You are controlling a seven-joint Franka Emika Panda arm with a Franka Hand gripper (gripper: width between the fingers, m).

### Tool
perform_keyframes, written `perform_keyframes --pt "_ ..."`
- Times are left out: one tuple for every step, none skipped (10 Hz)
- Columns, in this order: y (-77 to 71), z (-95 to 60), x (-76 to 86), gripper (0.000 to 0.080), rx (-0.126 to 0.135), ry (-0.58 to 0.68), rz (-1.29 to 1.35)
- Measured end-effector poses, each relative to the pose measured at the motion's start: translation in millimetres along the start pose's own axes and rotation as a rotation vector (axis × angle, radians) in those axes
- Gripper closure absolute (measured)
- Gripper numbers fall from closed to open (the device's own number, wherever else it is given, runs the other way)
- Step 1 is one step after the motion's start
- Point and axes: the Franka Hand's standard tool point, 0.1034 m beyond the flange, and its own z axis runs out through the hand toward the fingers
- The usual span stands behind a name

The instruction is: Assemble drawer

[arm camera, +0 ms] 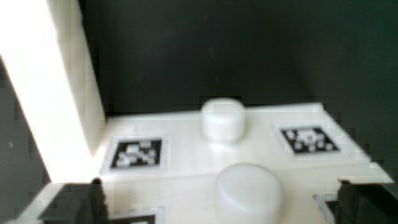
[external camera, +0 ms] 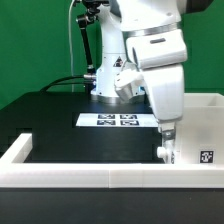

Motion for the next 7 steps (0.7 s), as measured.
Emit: perform_keyframes --pt "-0.3 0.3 -1.3 0.0150 0.001 -0.003 -0.002" --pt "-0.7 0.3 -6.3 0.0150 0.001 -0.004 0.002" --pt "-1.0 -2.8 -20.6 0.0150 0.005 -0.011 0.000" --pt "-0.4 -9.3 -36.0 0.0150 -0.007 -0.019 0.021" --pt "-3.6 -20.1 -47.6 0.0150 -0.027 -0.028 0.043" --pt "-8.2 -35.1 -54.6 0.0150 -0.120 -0.042 0.092" --pt "-17.7 -33.3 -54.6 0.0150 -0.111 -0.047 0.089"
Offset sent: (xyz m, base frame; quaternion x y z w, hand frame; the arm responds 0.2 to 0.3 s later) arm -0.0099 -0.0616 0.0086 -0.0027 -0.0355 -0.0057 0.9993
